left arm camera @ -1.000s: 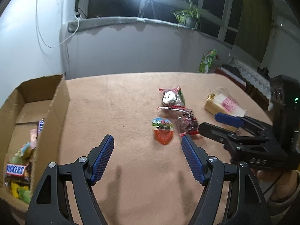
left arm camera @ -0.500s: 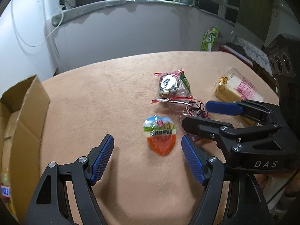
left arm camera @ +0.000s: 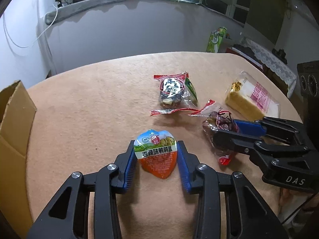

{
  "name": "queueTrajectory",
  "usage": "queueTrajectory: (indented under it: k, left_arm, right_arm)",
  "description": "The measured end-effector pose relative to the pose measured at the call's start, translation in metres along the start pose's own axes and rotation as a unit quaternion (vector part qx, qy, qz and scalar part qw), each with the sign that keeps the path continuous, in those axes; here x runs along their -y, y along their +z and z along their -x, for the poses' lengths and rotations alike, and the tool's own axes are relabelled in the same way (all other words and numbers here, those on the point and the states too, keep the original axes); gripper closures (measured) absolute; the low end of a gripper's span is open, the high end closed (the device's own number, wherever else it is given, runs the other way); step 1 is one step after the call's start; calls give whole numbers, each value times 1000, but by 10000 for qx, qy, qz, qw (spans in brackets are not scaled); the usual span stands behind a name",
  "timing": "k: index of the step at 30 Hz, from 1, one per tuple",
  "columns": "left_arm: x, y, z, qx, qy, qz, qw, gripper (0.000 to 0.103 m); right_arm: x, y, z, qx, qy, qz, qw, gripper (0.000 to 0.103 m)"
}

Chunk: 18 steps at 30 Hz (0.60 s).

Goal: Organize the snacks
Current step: 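Grasp the orange cup-shaped packet with the left tool while the right tool grasps the dark candy bag, then carry both snacks over the cardboard box and open both tools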

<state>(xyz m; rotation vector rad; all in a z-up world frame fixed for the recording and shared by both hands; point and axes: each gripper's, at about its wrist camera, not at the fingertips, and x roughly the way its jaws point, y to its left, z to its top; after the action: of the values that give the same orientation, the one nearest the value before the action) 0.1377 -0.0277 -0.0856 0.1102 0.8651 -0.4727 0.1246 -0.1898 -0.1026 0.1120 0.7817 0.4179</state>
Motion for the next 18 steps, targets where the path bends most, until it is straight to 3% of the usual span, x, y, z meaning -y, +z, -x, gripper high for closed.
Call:
queueTrajectory:
  k: [9, 18]
  left_arm:
    - [-4, -6, 6, 195, 18, 92, 9998, 73]
    - [-1, -20, 50, 903, 82, 249, 9956, 73]
  right_arm:
    - [-1, 0, 1, 95, -7, 15, 10000, 69]
    - [-2, -3, 13, 405, -90, 57, 9991, 69]
